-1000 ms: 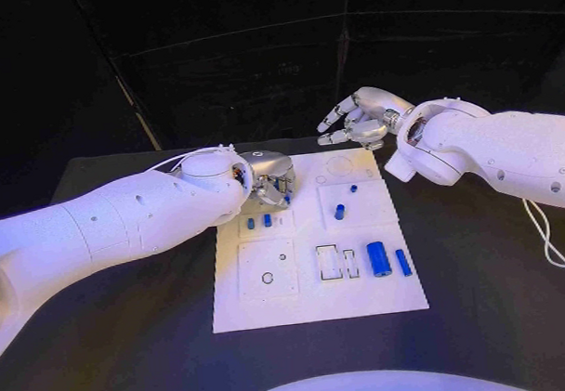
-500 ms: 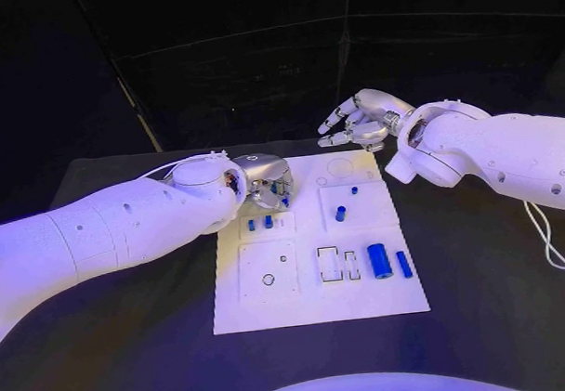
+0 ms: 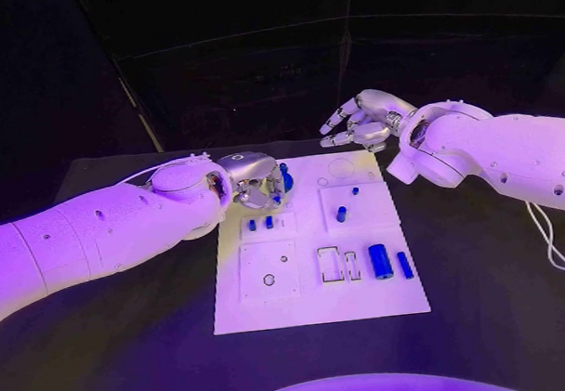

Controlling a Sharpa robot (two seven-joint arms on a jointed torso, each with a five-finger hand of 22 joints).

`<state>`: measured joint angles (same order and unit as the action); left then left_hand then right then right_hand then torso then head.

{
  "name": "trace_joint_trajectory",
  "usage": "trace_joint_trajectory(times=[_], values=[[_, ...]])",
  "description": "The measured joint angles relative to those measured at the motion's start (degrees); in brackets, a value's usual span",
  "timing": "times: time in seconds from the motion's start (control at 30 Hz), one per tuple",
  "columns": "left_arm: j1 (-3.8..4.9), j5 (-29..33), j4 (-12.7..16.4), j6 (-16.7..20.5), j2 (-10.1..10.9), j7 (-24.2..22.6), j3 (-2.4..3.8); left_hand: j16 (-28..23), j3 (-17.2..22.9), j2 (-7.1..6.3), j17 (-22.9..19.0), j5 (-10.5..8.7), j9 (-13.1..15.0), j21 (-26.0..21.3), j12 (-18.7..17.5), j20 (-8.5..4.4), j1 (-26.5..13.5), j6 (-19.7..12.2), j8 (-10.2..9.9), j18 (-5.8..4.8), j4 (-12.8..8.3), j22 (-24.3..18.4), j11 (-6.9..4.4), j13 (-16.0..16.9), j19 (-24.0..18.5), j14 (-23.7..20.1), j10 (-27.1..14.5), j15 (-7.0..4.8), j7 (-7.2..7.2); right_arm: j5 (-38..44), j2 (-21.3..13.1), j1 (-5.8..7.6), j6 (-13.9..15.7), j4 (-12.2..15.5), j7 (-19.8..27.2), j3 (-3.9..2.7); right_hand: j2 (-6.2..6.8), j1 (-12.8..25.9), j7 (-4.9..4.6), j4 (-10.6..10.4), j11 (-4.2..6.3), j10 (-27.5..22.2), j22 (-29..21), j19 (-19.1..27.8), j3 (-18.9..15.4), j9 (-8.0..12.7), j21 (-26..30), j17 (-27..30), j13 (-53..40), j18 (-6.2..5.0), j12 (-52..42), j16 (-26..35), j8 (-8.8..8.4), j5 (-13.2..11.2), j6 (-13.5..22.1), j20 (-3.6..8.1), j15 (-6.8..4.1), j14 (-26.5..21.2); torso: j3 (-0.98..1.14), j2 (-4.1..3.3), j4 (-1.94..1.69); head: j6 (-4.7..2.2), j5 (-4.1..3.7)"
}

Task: Assemble the parts on the task board

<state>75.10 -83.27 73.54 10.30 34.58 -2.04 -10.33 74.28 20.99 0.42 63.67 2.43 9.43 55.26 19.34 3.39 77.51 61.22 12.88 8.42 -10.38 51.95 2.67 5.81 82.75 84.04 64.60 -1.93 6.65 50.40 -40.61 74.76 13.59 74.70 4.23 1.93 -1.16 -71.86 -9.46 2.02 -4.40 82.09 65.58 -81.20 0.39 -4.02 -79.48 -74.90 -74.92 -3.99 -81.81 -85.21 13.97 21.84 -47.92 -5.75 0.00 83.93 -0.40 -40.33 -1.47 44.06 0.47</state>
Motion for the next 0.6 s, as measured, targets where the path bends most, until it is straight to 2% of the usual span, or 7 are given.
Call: trace_joint_trajectory(times=[0.27,0.6], values=[[0.00,0.64,1.77,0.28,3.25,0.35,0.09,0.00,-0.01,0.00,0.00,0.00,0.00,0.00,0.00,0.00,0.00,0.00,-0.01,-0.01,0.00,0.09,0.00,0.00,0.00,0.00,0.00,0.00,0.00,0.00,-0.11,0.00,0.00,-0.01,0.01,0.00,-0.23,0.23,0.00,0.00,0.00,0.00,0.00,0.00,0.00,0.00,0.00,0.00,0.00,0.01,0.00,0.00,0.00,0.32,0.00,0.00,0.00,0.00,0.01,0.01,0.00,0.03,0.09],[-0.02,1.34,2.41,0.39,4.55,0.87,0.19,0.00,0.16,-0.36,-0.04,-0.01,0.00,0.00,-0.24,0.00,-0.23,-0.01,-0.23,0.00,0.17,0.08,0.21,-0.15,0.00,0.00,0.20,0.00,0.00,0.00,-0.10,-0.01,0.00,-0.08,0.02,0.00,-0.23,0.23,0.00,0.00,0.00,0.00,0.00,0.00,0.00,0.00,0.00,0.00,0.00,0.00,0.00,0.00,0.00,0.32,0.00,0.00,0.00,0.00,0.05,-0.01,0.13,0.12,0.21]])
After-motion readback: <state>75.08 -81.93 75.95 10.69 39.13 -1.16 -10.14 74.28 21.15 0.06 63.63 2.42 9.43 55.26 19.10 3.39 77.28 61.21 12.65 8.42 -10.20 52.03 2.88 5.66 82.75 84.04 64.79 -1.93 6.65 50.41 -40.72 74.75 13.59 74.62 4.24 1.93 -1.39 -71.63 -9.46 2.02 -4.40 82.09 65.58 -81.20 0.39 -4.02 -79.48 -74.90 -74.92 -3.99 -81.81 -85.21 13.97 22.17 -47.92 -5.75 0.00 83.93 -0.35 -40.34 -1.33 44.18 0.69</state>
